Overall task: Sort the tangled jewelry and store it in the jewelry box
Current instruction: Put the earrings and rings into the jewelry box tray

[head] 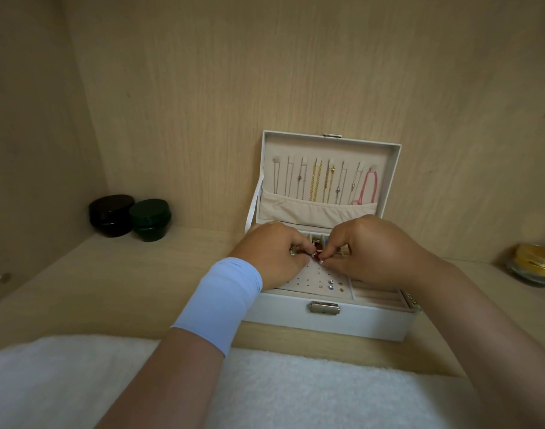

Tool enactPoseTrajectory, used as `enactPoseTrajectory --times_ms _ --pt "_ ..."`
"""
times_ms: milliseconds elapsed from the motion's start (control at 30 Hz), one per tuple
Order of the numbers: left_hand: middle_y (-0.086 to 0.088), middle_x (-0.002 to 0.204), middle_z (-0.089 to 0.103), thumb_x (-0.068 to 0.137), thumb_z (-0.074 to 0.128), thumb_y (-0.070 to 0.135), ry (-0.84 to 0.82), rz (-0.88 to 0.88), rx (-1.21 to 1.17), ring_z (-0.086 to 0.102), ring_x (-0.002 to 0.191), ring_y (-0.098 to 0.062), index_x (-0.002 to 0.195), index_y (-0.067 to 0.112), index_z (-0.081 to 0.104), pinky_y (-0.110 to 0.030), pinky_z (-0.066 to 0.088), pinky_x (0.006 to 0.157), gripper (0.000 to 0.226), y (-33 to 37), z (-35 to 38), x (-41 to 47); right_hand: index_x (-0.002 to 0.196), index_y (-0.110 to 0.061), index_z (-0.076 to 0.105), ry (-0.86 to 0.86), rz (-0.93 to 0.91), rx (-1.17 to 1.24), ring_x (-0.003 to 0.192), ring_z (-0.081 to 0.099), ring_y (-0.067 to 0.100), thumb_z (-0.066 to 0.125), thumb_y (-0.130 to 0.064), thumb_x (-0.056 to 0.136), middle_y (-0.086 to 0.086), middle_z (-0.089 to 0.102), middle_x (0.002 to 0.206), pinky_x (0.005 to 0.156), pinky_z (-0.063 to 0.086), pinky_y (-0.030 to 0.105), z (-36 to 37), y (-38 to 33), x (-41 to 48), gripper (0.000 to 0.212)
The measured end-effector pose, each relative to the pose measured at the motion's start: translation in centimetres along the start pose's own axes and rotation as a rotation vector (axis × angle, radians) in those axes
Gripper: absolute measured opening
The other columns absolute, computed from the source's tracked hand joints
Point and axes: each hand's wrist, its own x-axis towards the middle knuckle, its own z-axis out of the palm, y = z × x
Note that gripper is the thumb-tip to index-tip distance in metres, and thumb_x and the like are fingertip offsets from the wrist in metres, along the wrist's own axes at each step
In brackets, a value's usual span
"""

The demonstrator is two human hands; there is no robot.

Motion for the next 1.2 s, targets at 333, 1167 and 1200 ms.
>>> enactPoseTrajectory --times_ms 333,1167,1200 --pt "0.018 0.118 0.063 0.095 0.057 0.026 0.014 0.088 0.080 0.045 0.120 -0.012 0.109 0.046 0.069 -0.032 0.031 0.110 0.027 0.0 0.3 0.1 0.088 -0.047 0.075 -0.044 0.035 0.076 0.079 0.057 -0.011 0.068 -0.032 0.090 -0.029 0.069 0.089 0.070 0.045 0.020 -0.1 0.2 0.2 0.016" --pt "0.018 0.097 0.066 0.092 0.063 0.025 -0.096 0.222 0.027 0.059 0.088 -0.005 0.105 0.030 0.072 -0.023 0.047 0.090 0.017 14.5 4.3 6.2 0.097 -0.029 0.078 -0.108 0.403 0.130 0.090 0.067 0.010 0.073 -0.012 0.084 -0.006 0.074 0.093 0.082 0.051 0.022 -4.9 15.4 -8.1 0.022" --pt "0.013 0.100 0.068 0.092 0.062 0.022 -0.132 0.223 0.059 0.059 0.089 -0.007 0.107 0.028 0.073 -0.021 0.045 0.088 0.018 15.2 5.0 7.0 0.099 -0.029 0.078 -0.128 0.415 0.125 0.092 0.067 0.011 0.071 -0.012 0.084 -0.006 0.073 0.094 0.084 0.051 0.024 -4.4 15.9 -8.2 0.023"
